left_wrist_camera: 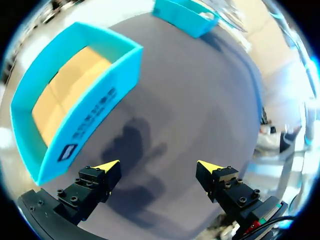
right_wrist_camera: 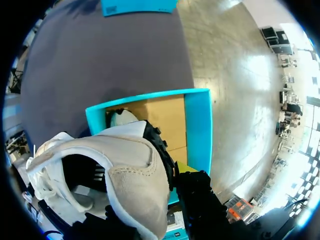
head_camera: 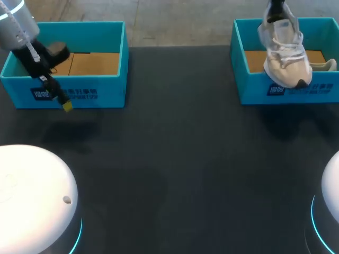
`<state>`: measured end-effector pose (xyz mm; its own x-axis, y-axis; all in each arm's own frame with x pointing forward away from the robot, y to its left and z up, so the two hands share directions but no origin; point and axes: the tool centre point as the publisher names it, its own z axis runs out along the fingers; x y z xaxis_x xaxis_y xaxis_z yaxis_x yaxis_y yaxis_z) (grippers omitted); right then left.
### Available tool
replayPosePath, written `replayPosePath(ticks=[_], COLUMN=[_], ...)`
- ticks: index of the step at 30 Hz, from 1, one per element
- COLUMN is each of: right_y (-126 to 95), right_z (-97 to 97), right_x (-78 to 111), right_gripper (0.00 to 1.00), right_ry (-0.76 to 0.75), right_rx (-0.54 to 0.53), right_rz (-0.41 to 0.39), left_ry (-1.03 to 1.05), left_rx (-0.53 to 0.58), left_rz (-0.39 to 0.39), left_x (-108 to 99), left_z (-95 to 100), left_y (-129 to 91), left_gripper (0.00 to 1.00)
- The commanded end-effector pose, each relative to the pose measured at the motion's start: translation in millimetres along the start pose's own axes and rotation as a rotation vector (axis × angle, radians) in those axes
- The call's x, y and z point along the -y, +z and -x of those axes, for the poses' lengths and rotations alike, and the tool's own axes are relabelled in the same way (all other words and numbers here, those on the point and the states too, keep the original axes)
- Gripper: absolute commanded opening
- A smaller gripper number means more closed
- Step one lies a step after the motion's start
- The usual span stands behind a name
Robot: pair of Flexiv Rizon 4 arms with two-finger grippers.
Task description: Take the shoe out of the shoebox, open the shoe tongue, remove and reinsert the insole, then place the shoe into the shoebox
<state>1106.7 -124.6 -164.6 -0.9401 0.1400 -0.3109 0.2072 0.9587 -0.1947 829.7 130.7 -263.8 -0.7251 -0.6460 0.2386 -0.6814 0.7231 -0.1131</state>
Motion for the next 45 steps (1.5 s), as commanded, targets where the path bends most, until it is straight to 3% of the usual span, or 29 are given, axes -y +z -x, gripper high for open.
replayPosePath(ticks=[1, 9, 11, 26, 34, 45], right_y=[3.8, 14.5, 14.5, 14.5, 27.8, 41.6], right_z=[15.6, 37.6, 37.6, 37.6, 64.5, 97.5], right_x=[4.0, 21.5, 21.5, 21.5, 54.2, 76.4], right_gripper=[0.0, 0.0, 0.0, 0.0, 0.0, 0.0], right_ry=[-0.006, 0.003, 0.003, 0.003, 0.092, 0.108], right_rx=[-0.019, -0.037, -0.037, -0.037, -0.053, -0.05], right_rz=[0.003, 0.011, 0.011, 0.011, -0.041, -0.067], left_ry=[-0.055, -0.18, -0.229, -0.229, -0.555, -0.719], left_rx=[0.001, 0.051, 0.059, 0.059, 0.082, 0.082], left_rz=[-0.011, 0.019, 0.004, 0.004, 0.082, 0.068], left_x=[-10.5, -23.6, -27.7, -27.7, -32.1, -44.0], left_z=[6.6, 10.4, 11.7, 11.7, 25.4, 39.2], left_y=[-7.1, -18.1, -26.0, -26.0, -32.0, -36.3], left_gripper=[1.0, 1.0, 1.0, 1.0, 1.0, 1.0])
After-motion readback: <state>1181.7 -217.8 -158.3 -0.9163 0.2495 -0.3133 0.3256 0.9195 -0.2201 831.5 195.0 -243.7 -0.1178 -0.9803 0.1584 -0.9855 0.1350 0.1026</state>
